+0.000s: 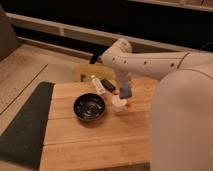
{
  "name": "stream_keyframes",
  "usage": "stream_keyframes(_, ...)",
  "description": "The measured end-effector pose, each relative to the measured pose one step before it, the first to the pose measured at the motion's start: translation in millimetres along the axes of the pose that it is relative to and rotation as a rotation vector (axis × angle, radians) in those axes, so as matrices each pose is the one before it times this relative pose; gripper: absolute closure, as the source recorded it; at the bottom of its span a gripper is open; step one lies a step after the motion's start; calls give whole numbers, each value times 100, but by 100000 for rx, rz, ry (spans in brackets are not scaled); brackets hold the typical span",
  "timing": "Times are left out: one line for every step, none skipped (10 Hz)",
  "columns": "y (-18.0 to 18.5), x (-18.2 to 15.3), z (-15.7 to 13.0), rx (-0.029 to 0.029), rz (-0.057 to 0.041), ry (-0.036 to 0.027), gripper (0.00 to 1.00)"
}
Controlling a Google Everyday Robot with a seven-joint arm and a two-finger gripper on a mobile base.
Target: Place the white sponge in the ceramic cup
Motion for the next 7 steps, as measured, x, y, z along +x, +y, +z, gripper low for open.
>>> stream_keyframes(-151, -106, 1282, -626, 1127, 614, 100)
stream_keyframes(49, -121, 658, -656, 226, -12, 100)
stream_keyframes(109, -246, 676, -911, -641, -345, 100)
stream_keyframes(249, -372, 393, -1001, -816, -672, 100)
stream_keyframes(432, -401, 403, -1020, -1401, -586, 100)
stream_keyframes(226, -205, 310, -551, -1121, -131, 100)
stream_keyframes(103, -101, 169, -341, -634, 64, 100)
